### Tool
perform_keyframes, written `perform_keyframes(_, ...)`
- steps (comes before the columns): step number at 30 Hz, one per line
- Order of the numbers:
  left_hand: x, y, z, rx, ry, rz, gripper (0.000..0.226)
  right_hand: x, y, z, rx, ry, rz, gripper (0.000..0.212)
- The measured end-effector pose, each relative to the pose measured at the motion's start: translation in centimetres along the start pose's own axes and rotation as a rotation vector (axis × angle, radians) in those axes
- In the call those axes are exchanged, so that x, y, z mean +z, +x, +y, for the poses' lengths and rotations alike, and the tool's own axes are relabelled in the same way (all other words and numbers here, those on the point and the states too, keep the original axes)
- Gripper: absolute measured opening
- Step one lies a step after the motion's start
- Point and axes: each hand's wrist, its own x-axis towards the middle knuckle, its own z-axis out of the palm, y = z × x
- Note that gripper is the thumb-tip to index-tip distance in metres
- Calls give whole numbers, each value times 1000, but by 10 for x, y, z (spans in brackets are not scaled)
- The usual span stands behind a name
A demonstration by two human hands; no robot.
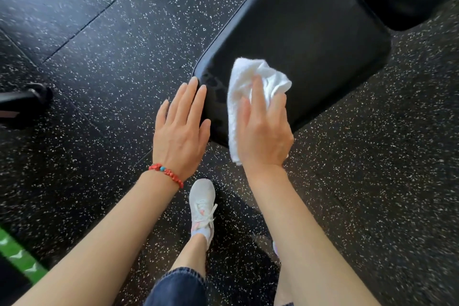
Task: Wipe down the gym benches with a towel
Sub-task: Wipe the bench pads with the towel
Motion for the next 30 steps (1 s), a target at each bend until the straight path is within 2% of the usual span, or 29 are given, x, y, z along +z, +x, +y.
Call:
perform_keyframes(3, -5, 2, 0, 6, 10, -18, 53, -6, -14, -5, -59, -6, -58, 34)
perform_keyframes(6, -10, 1, 0, 10, 12, -54, 54, 0, 14, -10, -98, 17, -57, 35)
perform_keyframes(11, -14, 4, 0, 10, 21, -84, 52, 7, 39, -14, -73, 49, -64, 35)
perform_keyframes(15, -19, 8, 8, -1, 15, -77, 52, -7, 13, 12, -271, -3, -88, 37)
perform_keyframes(18, -19, 14, 19, 24, 22, -60, 55, -7, 28, 29, -383, -22, -86, 36)
perform_keyframes(22, -14, 29, 42, 35, 30, -41, 54, -4, 68, 48, -274, -10, -112, 35)
perform_keyframes(26, -5, 53, 68, 46, 34, -15, 54, -4, 111, 79, -112, 21, -271, 41)
perform_keyframes(30, 2, 82, 93, 13, 41, 4, 55, 0, 148, 111, -120, 15, -292, 43)
